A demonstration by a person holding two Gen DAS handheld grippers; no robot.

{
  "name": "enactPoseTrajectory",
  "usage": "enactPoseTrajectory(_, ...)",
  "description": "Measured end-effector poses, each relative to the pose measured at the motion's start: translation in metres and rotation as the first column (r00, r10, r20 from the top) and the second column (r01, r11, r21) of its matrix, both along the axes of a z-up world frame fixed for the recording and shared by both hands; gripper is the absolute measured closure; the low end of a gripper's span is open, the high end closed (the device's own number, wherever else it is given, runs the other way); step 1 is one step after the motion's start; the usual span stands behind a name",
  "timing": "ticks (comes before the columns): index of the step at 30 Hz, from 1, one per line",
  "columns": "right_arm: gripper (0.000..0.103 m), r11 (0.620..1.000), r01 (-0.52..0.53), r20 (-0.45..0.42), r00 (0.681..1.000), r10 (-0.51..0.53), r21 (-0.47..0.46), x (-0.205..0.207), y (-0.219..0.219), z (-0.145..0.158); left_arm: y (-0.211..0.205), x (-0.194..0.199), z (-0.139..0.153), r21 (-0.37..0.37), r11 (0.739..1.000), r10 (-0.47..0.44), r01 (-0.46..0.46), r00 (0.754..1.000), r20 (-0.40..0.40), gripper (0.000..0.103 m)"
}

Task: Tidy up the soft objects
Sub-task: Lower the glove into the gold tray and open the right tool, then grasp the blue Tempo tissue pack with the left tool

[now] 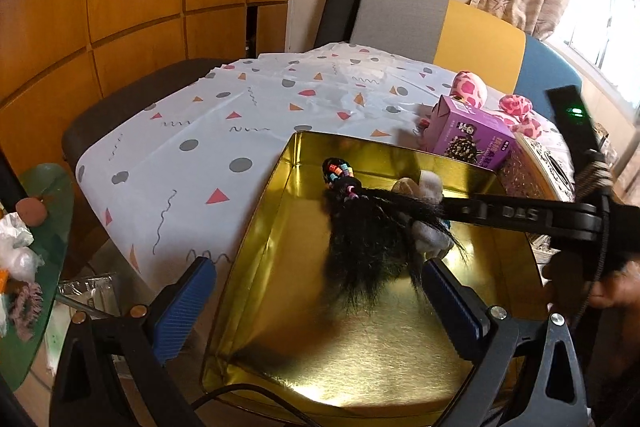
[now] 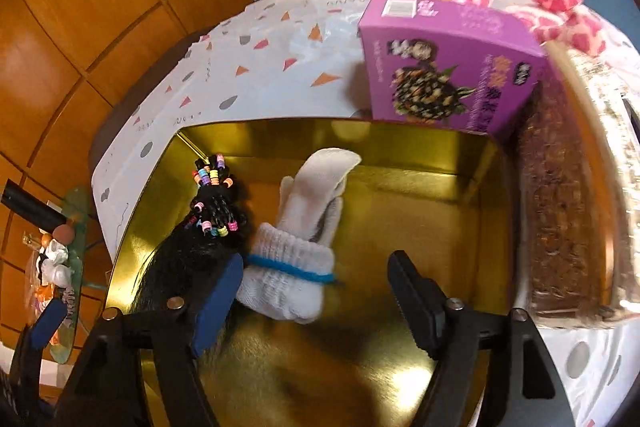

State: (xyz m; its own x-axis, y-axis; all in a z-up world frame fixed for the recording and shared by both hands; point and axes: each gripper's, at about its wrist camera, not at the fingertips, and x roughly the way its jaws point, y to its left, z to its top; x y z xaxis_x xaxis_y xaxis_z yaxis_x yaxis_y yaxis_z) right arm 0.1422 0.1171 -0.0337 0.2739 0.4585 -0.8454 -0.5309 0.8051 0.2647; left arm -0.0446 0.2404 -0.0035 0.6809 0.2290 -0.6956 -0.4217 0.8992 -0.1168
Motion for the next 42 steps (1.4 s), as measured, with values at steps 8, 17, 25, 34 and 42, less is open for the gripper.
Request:
enactPoseTrajectory(8,0.027,1.0,0.0,0.103,0.995,-0.001,0.016,-0.027,-0.043,0.02,-0.014,0.005,0.0,0.048,0.999,-0.022,0.024,0.999,-0.023,0.0)
enactPoseTrajectory(17,0.027,0.999,0.04,0.202,0.978,-0.043,0.016,-0.046,-0.097,0.039,-0.029,0.01,0.004,0.047,0.996,-0.078,0.079,0.997,-0.026,0.0)
enactPoseTrajectory(25,0.027,0.988,0.154,0.223,0.962,-0.156,0.025,-0.043,-0.156,0.046,-0.044,0.013,0.008,0.051,0.991,-0.12,0.121,0.993,-0.022,0.0)
enactPoseTrajectory(34,0.027,0.95,0.313,0.248,0.92,-0.303,-0.001,-0.031,-0.238,0.05,-0.065,0.022,0.014,0.052,0.981,-0.188,0.189,0.982,-0.025,0.0)
enactPoseTrajectory(42,0.027,0.753,0.656,0.273,0.715,-0.643,0.055,-0.018,-0.376,0.059,-0.105,0.041,0.028,0.038,0.94,-0.338,0.338,0.941,-0.005,0.0)
